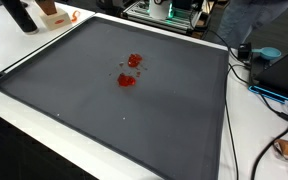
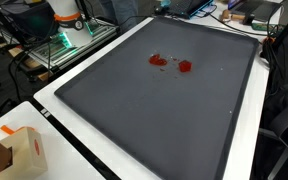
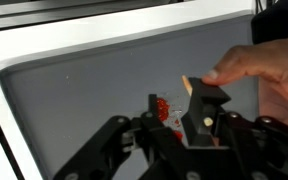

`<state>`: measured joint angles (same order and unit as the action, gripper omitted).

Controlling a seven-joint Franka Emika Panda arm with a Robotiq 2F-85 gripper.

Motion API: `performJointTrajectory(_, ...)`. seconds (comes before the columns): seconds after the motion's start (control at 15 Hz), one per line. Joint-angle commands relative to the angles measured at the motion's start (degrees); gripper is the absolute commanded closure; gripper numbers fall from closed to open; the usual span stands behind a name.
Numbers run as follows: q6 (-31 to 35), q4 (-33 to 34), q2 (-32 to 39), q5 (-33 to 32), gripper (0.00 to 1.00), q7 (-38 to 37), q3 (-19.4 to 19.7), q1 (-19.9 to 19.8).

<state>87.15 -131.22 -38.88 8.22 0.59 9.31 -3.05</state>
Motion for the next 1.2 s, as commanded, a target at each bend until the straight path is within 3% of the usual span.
performJointTrajectory(0.0, -0.3, 0.2, 0.3, 0.6, 0.81, 1.0, -0.7, -1.1)
performJointTrajectory(0.2, -0.3, 0.2, 0.3, 0.7, 1.00, 1.1, -0.8, -1.0)
performJointTrajectory(0.33, -0.2, -0.1, 0.5, 0.8, 0.98, 2.0, 0.3, -1.4)
performJointTrajectory(0.4, -0.3, 0.2, 0.4, 0.4, 0.87, 1.1, -0.9, -1.4)
performJointTrajectory(1.13, -0.2, 0.2, 0.5, 0.4, 0.87, 1.5, -0.6, -1.9)
